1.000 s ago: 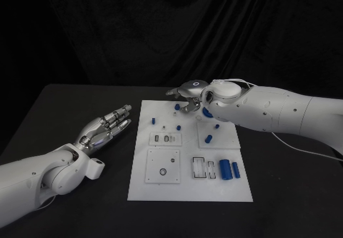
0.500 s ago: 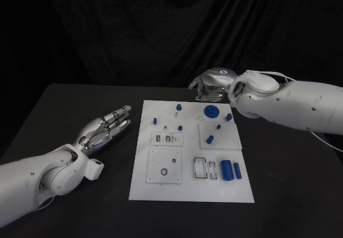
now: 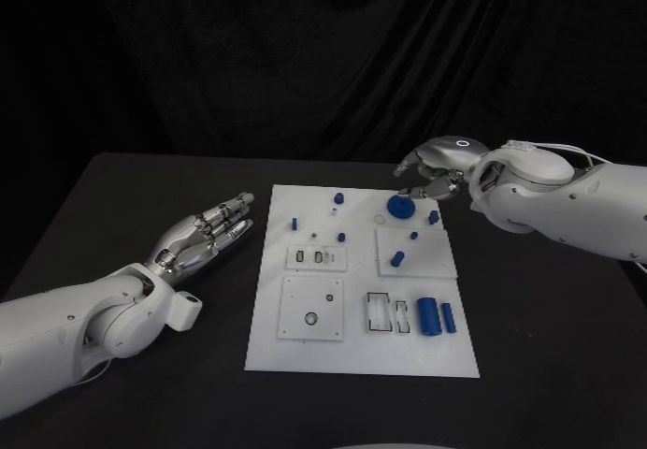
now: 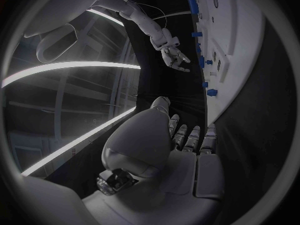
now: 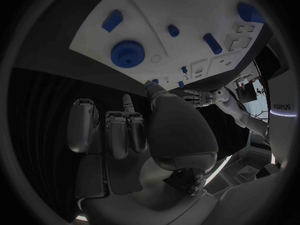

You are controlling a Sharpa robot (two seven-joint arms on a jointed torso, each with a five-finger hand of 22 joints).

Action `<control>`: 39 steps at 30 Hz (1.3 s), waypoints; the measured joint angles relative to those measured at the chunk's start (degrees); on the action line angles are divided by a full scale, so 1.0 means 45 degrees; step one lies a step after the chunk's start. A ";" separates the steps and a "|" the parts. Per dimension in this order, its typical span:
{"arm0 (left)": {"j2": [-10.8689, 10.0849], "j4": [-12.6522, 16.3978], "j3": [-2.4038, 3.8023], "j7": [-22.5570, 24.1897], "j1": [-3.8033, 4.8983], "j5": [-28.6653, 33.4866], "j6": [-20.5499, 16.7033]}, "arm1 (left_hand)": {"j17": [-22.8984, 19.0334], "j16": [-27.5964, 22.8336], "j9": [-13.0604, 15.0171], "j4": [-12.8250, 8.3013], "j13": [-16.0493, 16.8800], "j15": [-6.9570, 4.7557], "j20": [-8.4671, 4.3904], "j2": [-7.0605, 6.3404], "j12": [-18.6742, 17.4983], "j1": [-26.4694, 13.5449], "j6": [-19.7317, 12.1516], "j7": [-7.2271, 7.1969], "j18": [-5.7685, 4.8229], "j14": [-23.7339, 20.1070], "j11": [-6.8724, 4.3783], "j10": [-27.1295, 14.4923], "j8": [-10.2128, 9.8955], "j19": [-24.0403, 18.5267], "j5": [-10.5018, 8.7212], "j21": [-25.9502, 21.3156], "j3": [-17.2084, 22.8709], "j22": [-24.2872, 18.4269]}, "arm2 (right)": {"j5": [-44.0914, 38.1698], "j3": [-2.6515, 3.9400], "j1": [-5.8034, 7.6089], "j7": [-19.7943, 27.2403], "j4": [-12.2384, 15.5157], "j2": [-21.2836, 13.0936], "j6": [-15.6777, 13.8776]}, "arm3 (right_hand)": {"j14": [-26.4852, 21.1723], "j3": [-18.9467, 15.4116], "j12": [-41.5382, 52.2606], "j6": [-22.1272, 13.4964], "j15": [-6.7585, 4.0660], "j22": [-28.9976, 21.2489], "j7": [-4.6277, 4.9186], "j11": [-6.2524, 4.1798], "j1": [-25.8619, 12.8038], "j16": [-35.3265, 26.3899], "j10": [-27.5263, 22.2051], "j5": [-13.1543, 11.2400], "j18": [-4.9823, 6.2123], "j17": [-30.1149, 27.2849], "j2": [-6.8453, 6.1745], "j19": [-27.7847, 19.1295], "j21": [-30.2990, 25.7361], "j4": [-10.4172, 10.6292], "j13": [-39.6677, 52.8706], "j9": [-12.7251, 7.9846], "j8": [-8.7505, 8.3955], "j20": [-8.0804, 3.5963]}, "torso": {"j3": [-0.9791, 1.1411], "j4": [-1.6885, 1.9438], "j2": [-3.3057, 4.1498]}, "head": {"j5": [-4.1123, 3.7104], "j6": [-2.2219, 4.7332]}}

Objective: Assemble the parts on the task board

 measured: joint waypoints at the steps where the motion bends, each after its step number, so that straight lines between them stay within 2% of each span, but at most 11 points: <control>1: 0.0005 -0.0004 0.0000 0.0000 -0.0001 0.0000 0.0000 | 0.0000 0.0000 0.0000 0.0000 0.0000 -0.0001 0.0000 -0.0002 0.0000 -0.0002 0.0000 0.0000 0.0000 0.0000 0.0000 -0.0001 0.0000 0.0000 0.0000 0.0000 0.0000 0.0000 | 0.0005 -0.0005 -0.0052 -0.0058 -0.0033 -0.0004 0.0055 | 0.0000 -0.0038 0.0000 0.0000 0.0000 0.0000 0.0000 0.0000 0.0000 0.0047 0.0000 0.0000 -0.0036 0.0000 0.0000 0.0237 0.0286 0.0038 0.0000 0.0017 0.0000 -0.0002 | -0.0002 -0.0002 -0.0002 | 0.0002 -0.0015; 2: 0.0013 -0.0009 0.0000 0.0000 -0.0002 0.0000 0.0001 | 0.0000 0.0000 0.0000 0.0000 0.0000 0.0000 0.0000 -0.0004 0.0000 -0.0004 0.0000 0.0000 0.0000 0.0000 0.0000 0.0000 0.0000 0.0000 0.0000 0.0000 0.0000 0.0000 | 0.0011 -0.0011 -0.0113 -0.0126 -0.0081 -0.0004 0.0120 | 0.0000 -0.0051 0.0000 0.0000 0.0000 0.0000 0.0000 0.0000 0.0000 0.0071 0.0000 0.0000 -0.0197 0.0000 0.0000 0.0361 0.0449 0.0051 0.0000 0.0021 0.0000 -0.0002 | -0.0007 -0.0004 -0.0002 | 0.0011 -0.0023; 4: 0.0024 -0.0016 0.0000 0.0000 -0.0006 0.0000 0.0002 | 0.0000 0.0000 0.0000 0.0000 0.0001 0.0000 0.0000 -0.0051 0.0000 -0.0052 0.0000 0.0000 -0.0001 0.0000 0.0000 0.0000 0.0000 0.0000 0.0000 0.0000 0.0000 0.0000 | 0.0015 -0.0013 -0.0192 -0.0217 -0.0143 -0.0001 0.0206 | 0.0000 -0.0087 0.0000 0.0030 0.0000 -0.0001 0.0029 0.0000 0.0000 0.0071 -0.0001 0.0000 -0.0215 -0.0001 0.0000 0.0765 0.1101 0.0087 -0.0001 0.0068 0.0000 -0.0007 | -0.0009 -0.0002 -0.0001 | 0.0013 -0.0037; 5: 0.0030 -0.0022 0.0000 0.0000 -0.0010 0.0000 0.0003 | 0.0000 0.0000 0.0000 0.0000 0.0000 0.0000 0.0000 -0.0051 0.0000 -0.0052 0.0000 0.0000 0.0001 0.0000 0.0000 0.0000 0.0000 0.0000 0.0000 0.0000 0.0000 0.0000 | 0.0018 -0.0013 -0.0240 -0.0270 -0.0185 0.0012 0.0252 | 0.0000 -0.0123 0.0000 0.0072 0.0000 -0.0001 0.0072 0.0000 0.0000 0.0071 -0.0001 0.0000 -0.0390 -0.0001 0.0000 0.0795 0.1287 0.0123 -0.0001 0.0091 0.0000 -0.0017 | -0.0007 0.0005 0.0000 | -0.0005 -0.0042; 14: 0.0040 -0.0063 -0.0002 0.0000 -0.0032 0.0000 0.0006 | 0.0000 0.0000 0.0000 0.0000 0.0001 0.0000 0.0000 -0.0051 0.0000 -0.0051 0.0000 0.0000 -0.0001 0.0000 0.0000 0.0000 0.0000 0.0000 0.0000 0.0000 0.0000 0.0001 | 0.0030 -0.0014 -0.0397 -0.0483 -0.0347 0.0181 0.0486 | -0.0001 -0.0121 0.0000 0.0118 0.0000 -0.0002 0.0024 0.0001 0.0000 0.0071 -0.0001 0.0000 -0.0391 -0.0002 0.0000 0.0794 0.1517 0.0121 -0.0002 0.0114 0.0000 -0.0017 | -0.0004 0.0031 0.0005 | -0.0028 -0.0111; 23: 0.0047 -0.0076 -0.0002 0.0000 -0.0042 -0.0001 0.0010 | 0.0000 0.0000 0.0001 -0.0034 0.0002 0.0000 0.0000 -0.0051 0.0000 -0.0051 0.0000 0.0000 0.0000 0.0000 0.0000 0.0000 0.0000 0.0000 0.0000 0.0000 0.0034 0.0001 | 0.0037 -0.0011 -0.0537 -0.0617 -0.0648 0.0345 0.0745 | -0.0001 -0.0030 -0.0001 0.0309 0.0000 -0.0003 0.0113 0.0001 0.0093 0.0070 -0.0002 0.0000 -0.0389 -0.0003 0.0092 0.0794 0.1516 0.0029 -0.0004 0.0208 0.0000 -0.0017 | -0.0002 0.0037 0.0011 | -0.0046 -0.0132; 31: 0.0064 -0.0094 -0.0002 0.0000 -0.0045 -0.0001 0.0019 | 0.0000 0.0000 0.0001 -0.0034 -0.0003 0.0000 0.0000 -0.0051 0.0000 -0.0051 0.0000 0.0000 -0.0001 0.0000 0.0000 0.0000 0.0000 0.0000 -0.0082 0.0000 0.0034 0.0002 | 0.0039 -0.0011 -0.0700 -0.0719 -0.0882 0.0473 0.1016 | -0.0001 -0.0032 -0.0001 0.0435 0.0000 -0.0004 0.0161 0.0001 0.0170 0.0070 -0.0002 0.0000 -0.0387 -0.0004 0.0068 0.0794 0.1516 -0.0042 -0.0005 0.0262 0.0063 -0.0017 | -0.0026 0.0027 -0.0015 | -0.0006 -0.0171; 39: 0.0096 -0.0130 -0.0001 0.0000 -0.0073 -0.0001 0.0051 | 0.0000 0.0000 0.0001 -0.0034 -0.0008 -0.0001 0.0000 -0.0051 0.0000 -0.0051 0.0000 0.0000 0.0001 0.0000 -0.0001 0.0000 0.0000 0.0000 -0.0088 0.0000 0.0034 0.0003 | 0.0043 0.0028 -0.0818 -0.0765 -0.1140 0.0646 0.1123 | 0.0044 0.0031 -0.0001 0.0536 0.0046 -0.0005 0.0196 0.0047 0.0368 0.0070 0.0043 0.0001 -0.0385 -0.0004 0.0151 0.0794 0.1443 -0.0280 -0.0006 0.0346 0.0128 -0.0017 | -0.0027 0.0024 -0.0020 | -0.0028 -0.0220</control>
